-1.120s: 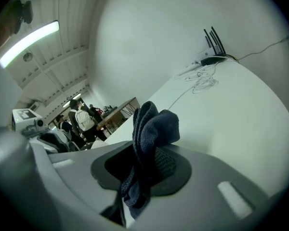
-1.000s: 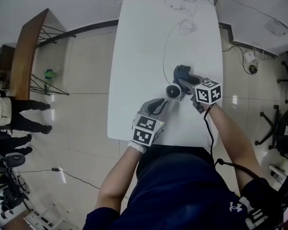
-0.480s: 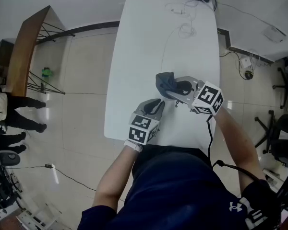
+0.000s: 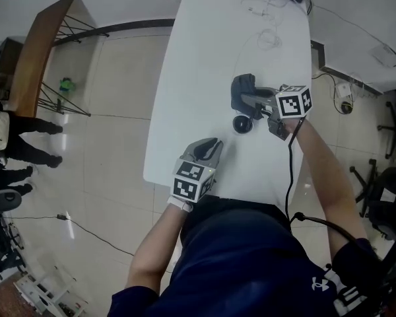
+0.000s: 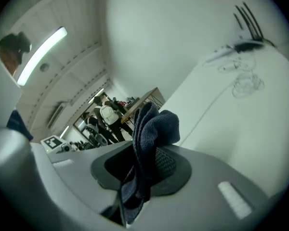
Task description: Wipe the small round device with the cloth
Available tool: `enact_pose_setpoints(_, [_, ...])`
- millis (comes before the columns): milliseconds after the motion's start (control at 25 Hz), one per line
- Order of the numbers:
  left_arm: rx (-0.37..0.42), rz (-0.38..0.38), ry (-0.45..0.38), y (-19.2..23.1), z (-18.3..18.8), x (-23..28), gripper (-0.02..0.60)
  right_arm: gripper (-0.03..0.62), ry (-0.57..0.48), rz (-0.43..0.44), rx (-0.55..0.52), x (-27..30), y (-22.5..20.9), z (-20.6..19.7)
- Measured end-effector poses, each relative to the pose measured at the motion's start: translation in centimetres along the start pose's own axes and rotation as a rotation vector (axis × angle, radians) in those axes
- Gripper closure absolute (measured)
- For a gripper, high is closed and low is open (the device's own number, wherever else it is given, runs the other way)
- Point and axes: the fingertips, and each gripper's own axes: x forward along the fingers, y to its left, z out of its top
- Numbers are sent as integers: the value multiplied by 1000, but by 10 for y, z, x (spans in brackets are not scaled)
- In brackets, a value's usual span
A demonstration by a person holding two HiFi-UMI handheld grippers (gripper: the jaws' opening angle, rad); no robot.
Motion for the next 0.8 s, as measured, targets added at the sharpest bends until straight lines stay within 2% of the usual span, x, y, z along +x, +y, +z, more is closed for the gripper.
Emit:
enact_pose_setpoints(80, [-12,10,-5,4,-2,-1,531,503,31,-25,93,4,-22,-14])
enact_pose_setpoints(120, [-18,15,-6,4,-3,-1,531,505,57,-47,104,7,-32,-22])
enact_pose_setpoints(320, [-51,16,-8,3,-2,-5,531,504,169,-142,4,14,-51,-52])
enact_pose_setpoints(400, [-52,11,-9,5,-2,-6,531,503,150,-157,-14,13,-49,-47])
enact_pose_setpoints(520, [-29,10,-13,9,-1,-3,531,503,58,-185,-57,-1,-34,-19])
enact_pose_setpoints(600, [-29,-14,-19,2,6,-2,531,503,-25,-190,-130,-19,-7,8])
enact_pose_setpoints(680, [-25,-39,-29,-6,14,-1,531,503,-86,-184,-257,-33,34,27])
enact_pose_setpoints(800, [-5,-58,-38,-12,19,2,531,503,-73,-226,-549,-34,87,13])
